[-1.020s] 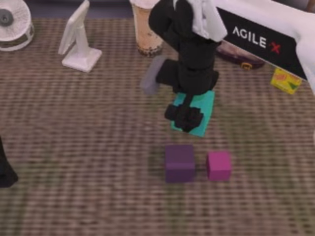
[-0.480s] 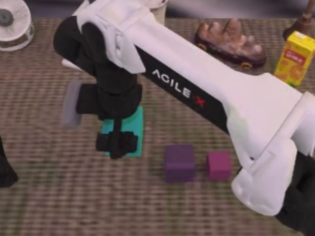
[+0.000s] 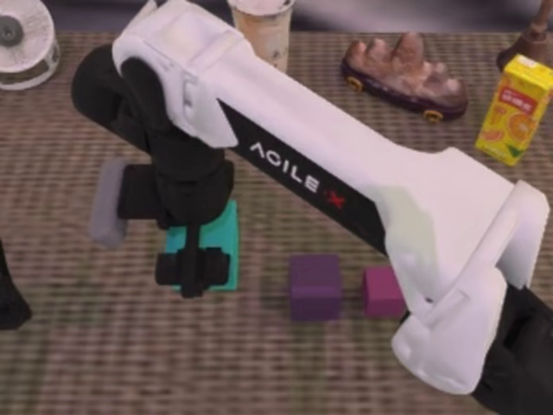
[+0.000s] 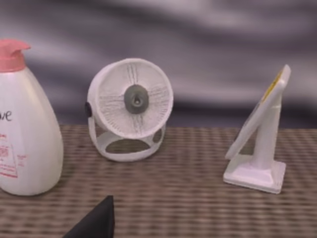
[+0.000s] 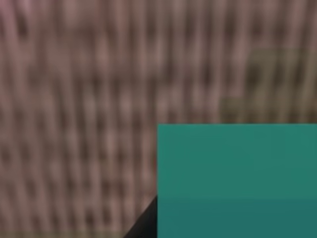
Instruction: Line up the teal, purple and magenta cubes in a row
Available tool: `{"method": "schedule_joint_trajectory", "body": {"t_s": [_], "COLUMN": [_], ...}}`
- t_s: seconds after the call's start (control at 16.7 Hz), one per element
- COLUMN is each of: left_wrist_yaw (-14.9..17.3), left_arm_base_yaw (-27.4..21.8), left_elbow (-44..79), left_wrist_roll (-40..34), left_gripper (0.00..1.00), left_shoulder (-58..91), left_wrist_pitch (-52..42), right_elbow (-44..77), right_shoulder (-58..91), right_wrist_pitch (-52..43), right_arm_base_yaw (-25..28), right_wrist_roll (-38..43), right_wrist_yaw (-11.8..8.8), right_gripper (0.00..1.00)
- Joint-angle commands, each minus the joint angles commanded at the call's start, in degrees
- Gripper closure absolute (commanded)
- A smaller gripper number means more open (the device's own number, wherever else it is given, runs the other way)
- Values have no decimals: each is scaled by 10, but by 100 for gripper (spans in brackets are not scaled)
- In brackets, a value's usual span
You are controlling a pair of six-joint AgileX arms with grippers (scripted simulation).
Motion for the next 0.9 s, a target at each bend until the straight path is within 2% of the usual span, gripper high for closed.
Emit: {"method": "schedule_joint_trajectory", "body": {"t_s": [0.24,0.66,0.9], "left_wrist_yaw": [0,0,0], "left_arm_base_yaw": [0,0,0], "left_elbow": [0,0,0], "left_wrist_roll": [0,0,0], "left_gripper": [0,0,0], "left_shoulder": [0,0,0], "left_wrist_pitch": [0,0,0], "right_elbow": [-65,-308,-350], "right_shoulder": [-24,-83,-96], "right_wrist_pitch": [54,213,252], "right_arm_base_yaw": [-1,2,4], "right_wrist_roll": [1,0,-1], "right_wrist_yaw": [0,-1,-1], "right_gripper": [100,100,100]}}
